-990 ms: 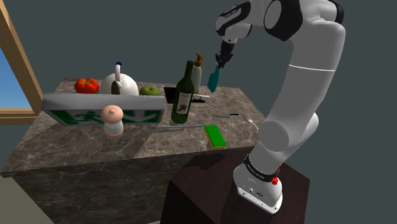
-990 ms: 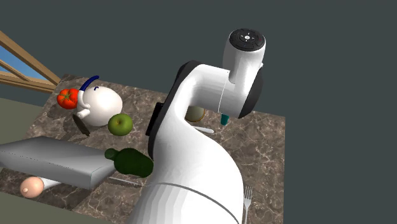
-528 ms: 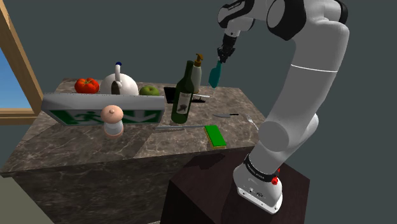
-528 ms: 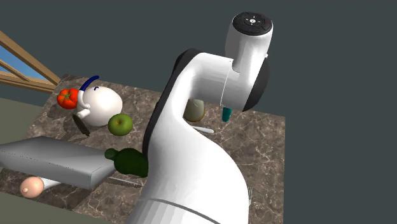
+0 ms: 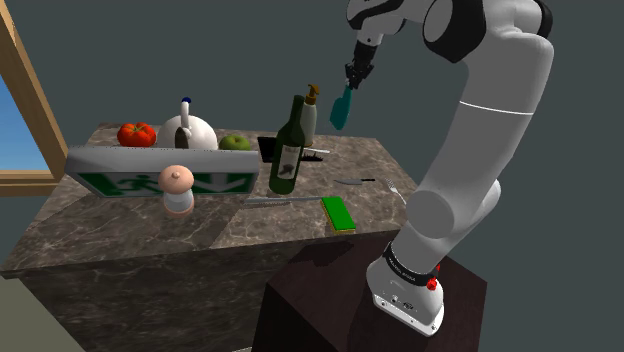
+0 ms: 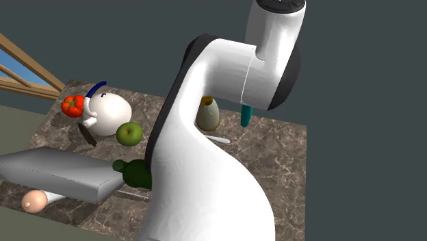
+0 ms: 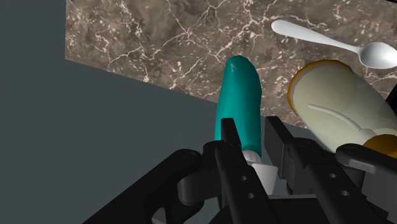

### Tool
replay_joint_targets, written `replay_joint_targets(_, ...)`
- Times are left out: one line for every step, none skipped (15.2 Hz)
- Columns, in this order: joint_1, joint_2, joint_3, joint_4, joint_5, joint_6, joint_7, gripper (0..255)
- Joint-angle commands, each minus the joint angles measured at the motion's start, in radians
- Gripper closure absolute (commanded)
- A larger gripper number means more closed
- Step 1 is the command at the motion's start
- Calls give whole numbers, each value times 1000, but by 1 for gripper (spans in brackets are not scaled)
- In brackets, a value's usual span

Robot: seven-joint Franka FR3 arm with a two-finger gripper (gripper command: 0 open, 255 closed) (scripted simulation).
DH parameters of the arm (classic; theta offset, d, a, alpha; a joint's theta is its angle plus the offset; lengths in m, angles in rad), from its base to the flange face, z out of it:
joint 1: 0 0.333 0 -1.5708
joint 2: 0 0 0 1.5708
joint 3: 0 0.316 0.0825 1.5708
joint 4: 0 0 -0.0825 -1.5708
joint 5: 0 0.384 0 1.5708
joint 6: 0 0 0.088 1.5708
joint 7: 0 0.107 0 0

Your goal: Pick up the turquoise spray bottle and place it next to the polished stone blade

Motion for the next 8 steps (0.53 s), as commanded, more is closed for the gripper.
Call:
replay_joint_targets(0, 0, 0, 27, -1, -28, 1, 255)
replay_joint_targets(0, -1, 0, 40, -1, -41, 1, 255)
replay_joint_targets(-1, -2, -1, 52, -1, -54, 1, 255)
replay_joint_targets(-1, -2, -1, 65, -1, -67, 1, 255)
replay_joint_targets(-2, -2, -1, 79, -1, -81, 0, 255)
replay_joint_targets(-2, -2, -2, 93, -1, -94, 0, 255)
replay_joint_targets(-3, -1, -2, 107, -1, -108, -1, 255)
replay_joint_targets(-4, -1, -2, 121, -1, -122, -1, 255)
